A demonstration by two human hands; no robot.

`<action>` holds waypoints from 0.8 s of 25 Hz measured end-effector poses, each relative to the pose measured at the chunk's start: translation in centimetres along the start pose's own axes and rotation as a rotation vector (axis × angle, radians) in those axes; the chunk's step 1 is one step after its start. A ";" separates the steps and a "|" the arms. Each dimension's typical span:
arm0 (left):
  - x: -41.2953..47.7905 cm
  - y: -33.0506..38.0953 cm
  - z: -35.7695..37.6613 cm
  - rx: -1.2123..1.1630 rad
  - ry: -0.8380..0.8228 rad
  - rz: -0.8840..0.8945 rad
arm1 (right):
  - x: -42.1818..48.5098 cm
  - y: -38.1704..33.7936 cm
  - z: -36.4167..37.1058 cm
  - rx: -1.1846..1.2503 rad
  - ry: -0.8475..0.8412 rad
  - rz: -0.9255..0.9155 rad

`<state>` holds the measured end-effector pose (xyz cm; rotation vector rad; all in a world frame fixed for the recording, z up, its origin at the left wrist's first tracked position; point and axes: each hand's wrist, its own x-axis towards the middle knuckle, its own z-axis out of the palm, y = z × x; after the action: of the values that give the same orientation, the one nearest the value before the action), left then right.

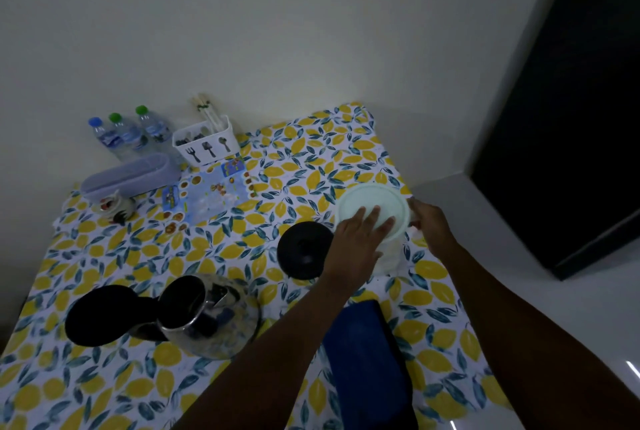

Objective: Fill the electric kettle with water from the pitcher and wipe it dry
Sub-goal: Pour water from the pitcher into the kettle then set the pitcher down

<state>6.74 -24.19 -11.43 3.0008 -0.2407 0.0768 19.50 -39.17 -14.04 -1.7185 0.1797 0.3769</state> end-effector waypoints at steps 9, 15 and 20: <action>-0.3 0.8 0.6 -0.045 0.095 0.017 | -3.2 1.8 -1.5 -0.345 0.105 -0.376; -6.8 -1.8 0.8 -0.205 0.232 -0.109 | -9.9 5.2 -0.5 -0.451 0.162 -0.545; -15.2 -5.4 -0.7 -0.258 0.271 -0.188 | -14.8 5.1 4.2 -0.741 0.181 -0.758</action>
<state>-7.40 -16.46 -12.31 2.7009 0.0570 0.3965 3.41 -37.35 -14.22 -2.3822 -0.5417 -0.3256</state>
